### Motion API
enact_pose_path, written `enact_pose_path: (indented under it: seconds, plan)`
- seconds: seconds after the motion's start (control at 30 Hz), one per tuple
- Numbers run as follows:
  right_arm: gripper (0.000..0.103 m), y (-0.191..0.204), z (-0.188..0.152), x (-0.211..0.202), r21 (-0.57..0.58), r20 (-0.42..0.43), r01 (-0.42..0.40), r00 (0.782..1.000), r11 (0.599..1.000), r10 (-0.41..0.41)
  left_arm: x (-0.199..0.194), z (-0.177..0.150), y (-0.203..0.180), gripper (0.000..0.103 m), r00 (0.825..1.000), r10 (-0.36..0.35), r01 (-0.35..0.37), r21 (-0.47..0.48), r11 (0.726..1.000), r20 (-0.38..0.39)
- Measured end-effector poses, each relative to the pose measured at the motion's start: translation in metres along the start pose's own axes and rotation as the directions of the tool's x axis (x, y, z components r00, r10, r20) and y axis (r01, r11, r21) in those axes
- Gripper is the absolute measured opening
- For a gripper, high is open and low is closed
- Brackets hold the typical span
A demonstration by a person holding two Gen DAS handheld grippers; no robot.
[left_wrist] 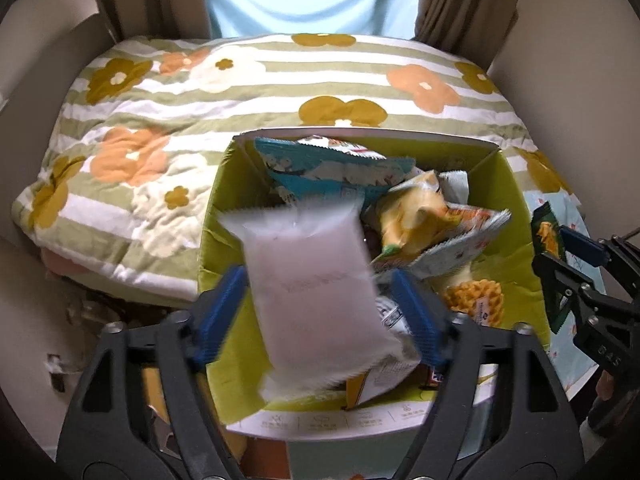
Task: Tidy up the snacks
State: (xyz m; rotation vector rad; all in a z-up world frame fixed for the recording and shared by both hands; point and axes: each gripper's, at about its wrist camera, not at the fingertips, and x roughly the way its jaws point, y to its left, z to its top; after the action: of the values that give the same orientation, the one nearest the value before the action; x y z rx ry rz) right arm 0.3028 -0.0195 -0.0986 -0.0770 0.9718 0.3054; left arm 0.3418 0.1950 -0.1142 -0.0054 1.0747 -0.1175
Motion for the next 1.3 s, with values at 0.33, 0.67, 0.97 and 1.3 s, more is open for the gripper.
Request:
enact_pose_path:
  seconds: [0.33,0.67,0.97,1.3]
  plan:
    - [0.041,-0.004,-0.008,0.018,0.023,-0.064,0.005,0.998,1.000,-0.003,0.015,-0.032,0.013,0.103,0.998,-0.027,0.024,-0.050,0.998,-0.063]
    - [0.068,-0.007,-0.003,0.021,0.079,-0.054,-0.037,0.998,0.996,0.041,0.000,-0.041,0.005,0.103,1.000,0.000,-0.001,-0.039,0.999,-0.031]
    - [0.096,-0.018,-0.021,0.005,0.200,-0.005,0.024,1.000,0.980,-0.023,-0.002,-0.053,-0.005,0.103,1.000,0.010,-0.010,-0.017,1.000,-0.011]
    - [0.096,-0.030,-0.027,-0.073,0.172,0.136,0.003,0.990,0.985,-0.026,-0.080,-0.060,-0.042,0.103,0.985,0.057,-0.053,-0.025,0.998,0.162]
